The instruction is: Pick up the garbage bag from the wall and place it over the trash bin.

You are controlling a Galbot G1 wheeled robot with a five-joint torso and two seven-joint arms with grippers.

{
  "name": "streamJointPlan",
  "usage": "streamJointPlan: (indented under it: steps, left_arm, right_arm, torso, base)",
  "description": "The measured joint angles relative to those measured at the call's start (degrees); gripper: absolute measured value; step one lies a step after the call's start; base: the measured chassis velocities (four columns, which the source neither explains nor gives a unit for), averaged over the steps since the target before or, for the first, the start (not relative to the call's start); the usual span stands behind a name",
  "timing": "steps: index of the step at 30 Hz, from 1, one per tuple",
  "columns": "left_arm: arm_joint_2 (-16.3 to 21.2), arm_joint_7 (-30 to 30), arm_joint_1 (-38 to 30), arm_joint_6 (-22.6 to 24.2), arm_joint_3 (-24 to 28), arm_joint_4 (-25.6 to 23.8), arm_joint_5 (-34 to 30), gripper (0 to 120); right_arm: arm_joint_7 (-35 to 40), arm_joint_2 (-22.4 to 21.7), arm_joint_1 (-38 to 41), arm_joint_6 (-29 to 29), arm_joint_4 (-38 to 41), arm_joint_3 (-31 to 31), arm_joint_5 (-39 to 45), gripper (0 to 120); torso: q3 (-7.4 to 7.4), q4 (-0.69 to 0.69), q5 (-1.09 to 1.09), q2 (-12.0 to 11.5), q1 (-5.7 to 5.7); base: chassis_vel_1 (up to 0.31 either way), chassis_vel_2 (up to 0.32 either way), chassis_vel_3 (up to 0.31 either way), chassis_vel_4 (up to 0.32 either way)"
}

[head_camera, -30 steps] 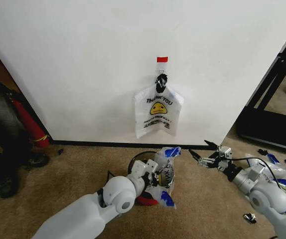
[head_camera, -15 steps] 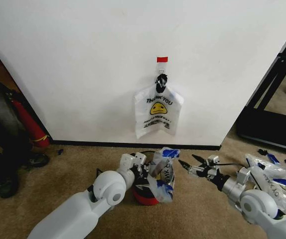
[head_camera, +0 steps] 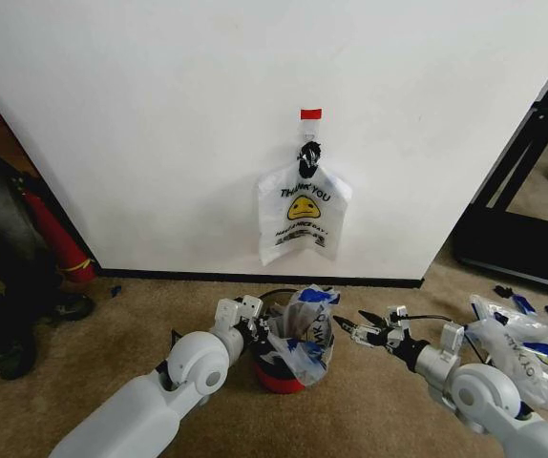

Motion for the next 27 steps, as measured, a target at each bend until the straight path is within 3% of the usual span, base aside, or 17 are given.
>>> streamJointPlan:
  steps: [9,15,20,27]
  left_arm:
    - [0.22,0.72,1.29,-0.55,-1.78,0.56,0.53,0]
    - [0.00,0.97,2.15,-0.57,-1.96,-0.22,1.55,0]
    - [-1.07,0.98,2.64,-0.48,-1.79,-0.65,2.12,0]
    - [-1.50,0.98,2.67,-0.33,-1.72,-0.75,2.34,0]
  right_arm:
    - [0.80,-0.53,0.42,-1.15,0.03,-1.45,-1.23,100]
    - [5.42,-1.55,6.09,-6.30,0.05,-5.51,4.89,100]
    - [22.76,-0.62,15.16,-15.43,2.09,-11.97,11.82,100]
    - [32.48,1.05,19.30,-23.15,3.47,-15.96,13.15,100]
  torso:
    - [0.00,0.00,0.01,0.00,0.00]
    - [0.00,-0.01,0.00,0.00,0.00]
    - [0.00,0.01,0.01,0.00,0.00]
    - [0.00,0.00,0.01,0.00,0.00]
  base:
    - [0.000,0.000,0.000,0.000]
    - [0.000,0.000,0.000,0.000]
    - [0.000,0.000,0.000,0.000]
    - [0.000,0.000,0.000,0.000]
